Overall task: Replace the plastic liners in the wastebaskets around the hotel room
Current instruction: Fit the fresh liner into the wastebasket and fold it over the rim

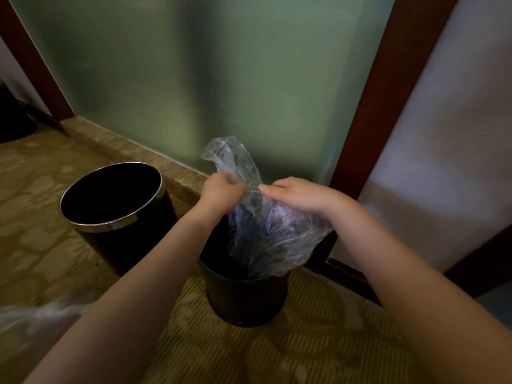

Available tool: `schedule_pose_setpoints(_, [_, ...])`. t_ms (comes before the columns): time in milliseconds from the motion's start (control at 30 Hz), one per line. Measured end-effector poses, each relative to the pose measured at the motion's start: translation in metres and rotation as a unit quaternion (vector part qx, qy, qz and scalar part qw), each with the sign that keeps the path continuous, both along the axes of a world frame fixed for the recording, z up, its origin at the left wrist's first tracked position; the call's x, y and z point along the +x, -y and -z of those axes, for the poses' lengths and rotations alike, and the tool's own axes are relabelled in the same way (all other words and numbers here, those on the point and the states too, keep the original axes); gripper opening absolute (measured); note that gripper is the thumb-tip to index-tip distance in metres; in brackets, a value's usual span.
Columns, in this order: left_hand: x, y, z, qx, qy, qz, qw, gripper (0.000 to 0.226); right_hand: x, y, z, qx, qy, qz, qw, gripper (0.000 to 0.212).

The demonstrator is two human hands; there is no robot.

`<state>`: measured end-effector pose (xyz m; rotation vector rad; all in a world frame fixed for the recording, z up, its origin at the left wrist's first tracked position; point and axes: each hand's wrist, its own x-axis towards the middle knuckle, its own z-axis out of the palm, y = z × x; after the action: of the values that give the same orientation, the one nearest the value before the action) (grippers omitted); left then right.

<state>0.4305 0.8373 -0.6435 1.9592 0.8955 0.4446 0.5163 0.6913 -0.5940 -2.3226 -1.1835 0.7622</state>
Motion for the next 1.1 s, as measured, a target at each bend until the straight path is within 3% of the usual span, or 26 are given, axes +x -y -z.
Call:
schedule_pose_setpoints(100, [-0.011,-0.008,-0.004,0.121,-0.074,-0.007,0.99,0.021,-0.002,-0.009,0.015,-0.025,-0.026,0.041,0.998,0.051])
schedule_pose_setpoints(200, [-0.023,-0.019,-0.002,0.18,-0.119,-0.021,0.976,0.01,0.002,-0.01,0.025,-0.002,-0.075,0.104,0.992,0.02])
schedule_pose_setpoints(233, [-0.026,-0.02,-0.002,0.209,-0.123,-0.036,0.97,0.021,0.003,-0.01,0.027,0.013,-0.091,0.123,0.988,0.015])
schedule_pose_setpoints(300, [-0.029,-0.014,-0.009,0.311,-0.041,-0.043,0.949,0.047,0.004,-0.011,0.031,0.052,-0.12,0.163,0.978,0.019])
schedule_pose_setpoints(367, [-0.026,-0.001,-0.024,0.392,0.087,0.06,0.914,0.061,0.005,-0.014,0.033,0.092,-0.147,0.199,0.965,0.024])
schedule_pose_setpoints(400, [-0.025,0.007,-0.033,0.365,0.103,0.136,0.915,0.067,0.005,-0.016,0.034,0.105,-0.158,0.215,0.958,0.027])
schedule_pose_setpoints(467, [-0.021,0.02,-0.035,0.253,0.019,0.248,0.935,0.08,0.005,-0.018,0.036,0.12,-0.175,0.231,0.949,0.028])
schedule_pose_setpoints(533, [-0.017,0.022,-0.021,0.243,-0.098,0.273,0.926,0.085,0.005,-0.019,0.039,0.141,-0.193,0.241,0.94,0.025])
schedule_pose_setpoints(567, [-0.017,0.02,-0.011,0.261,-0.135,0.272,0.916,0.075,0.005,-0.018,0.04,0.154,-0.206,0.247,0.934,0.024])
schedule_pose_setpoints(633, [-0.02,0.013,-0.001,0.299,-0.171,0.264,0.901,0.034,0.01,-0.017,0.044,0.166,-0.218,0.257,0.927,0.024])
schedule_pose_setpoints(700, [-0.025,0.005,-0.001,0.358,-0.215,0.25,0.874,0.012,0.017,-0.013,0.045,0.16,-0.157,0.27,0.936,0.023])
schedule_pose_setpoints(767, [-0.032,-0.001,0.0,0.428,-0.274,0.211,0.835,0.007,0.026,-0.007,0.047,0.119,-0.007,0.29,0.95,0.019])
schedule_pose_setpoints(833, [-0.039,-0.006,0.0,0.459,-0.34,0.159,0.805,0.013,0.031,0.001,0.046,0.063,0.129,0.31,0.94,0.013])
schedule_pose_setpoints(933, [-0.041,-0.014,0.002,0.423,-0.333,0.194,0.82,0.039,0.032,0.002,0.044,0.068,0.147,0.302,0.939,0.016])
schedule_pose_setpoints(1033, [-0.031,-0.005,0.0,0.349,-0.175,0.27,0.88,0.069,0.03,-0.006,0.041,0.123,0.126,0.275,0.945,0.022])
schedule_pose_setpoints(1100, [-0.023,0.005,-0.002,0.24,-0.117,0.288,0.92,0.067,0.027,-0.01,0.038,0.165,0.123,0.275,0.939,0.02])
